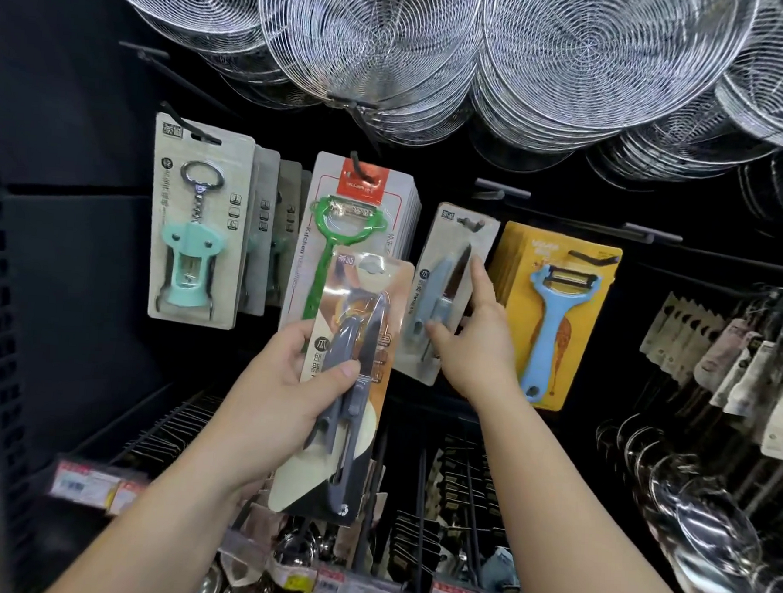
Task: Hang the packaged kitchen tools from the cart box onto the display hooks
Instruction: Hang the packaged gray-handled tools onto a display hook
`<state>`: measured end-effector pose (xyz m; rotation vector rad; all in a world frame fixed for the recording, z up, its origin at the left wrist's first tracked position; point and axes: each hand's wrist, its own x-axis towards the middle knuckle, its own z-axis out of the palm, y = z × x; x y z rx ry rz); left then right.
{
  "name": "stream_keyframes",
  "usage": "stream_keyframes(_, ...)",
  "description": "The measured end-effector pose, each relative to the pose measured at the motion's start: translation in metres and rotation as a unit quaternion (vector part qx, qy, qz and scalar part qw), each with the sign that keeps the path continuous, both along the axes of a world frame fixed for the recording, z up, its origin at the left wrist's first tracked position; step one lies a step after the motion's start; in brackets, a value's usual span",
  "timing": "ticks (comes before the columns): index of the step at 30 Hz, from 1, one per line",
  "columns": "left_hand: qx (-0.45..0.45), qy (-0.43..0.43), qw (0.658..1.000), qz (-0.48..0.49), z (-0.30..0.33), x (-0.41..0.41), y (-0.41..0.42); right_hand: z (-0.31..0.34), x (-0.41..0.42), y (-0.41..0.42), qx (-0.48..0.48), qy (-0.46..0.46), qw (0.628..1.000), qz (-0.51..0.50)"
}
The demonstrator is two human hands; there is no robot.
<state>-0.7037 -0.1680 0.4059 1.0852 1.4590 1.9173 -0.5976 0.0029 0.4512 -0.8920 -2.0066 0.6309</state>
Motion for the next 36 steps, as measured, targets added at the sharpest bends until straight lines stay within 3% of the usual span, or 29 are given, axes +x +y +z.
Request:
stream_keyframes(4,-0.005,-0.001,1.000,-0.001,-0.001,0.004,0.008,-0.009,0.019,-0.025,0.031,0.064,0.997,0.041)
stream_keyframes(7,-0.002,0.009,1.000,-0.011,0.001,0.013,0.015,-0.007,0.035,-0.048,0.004,0.118,0.984,0.137)
stream_keyframes(10,0.005,0.011,0.999,-0.030,0.003,0.023,0.022,-0.001,0.045,-0.057,-0.016,0.115,0.971,0.210)
stream_keyframes(17,0.024,0.018,0.996,-0.088,0.011,0.040,0.031,0.016,0.060,-0.046,-0.020,0.177,0.966,0.188)
stream_keyframes(36,0.083,0.021,0.991,-0.100,0.039,0.052,0.014,0.048,0.052,-0.039,-0.046,0.211,0.960,0.179)
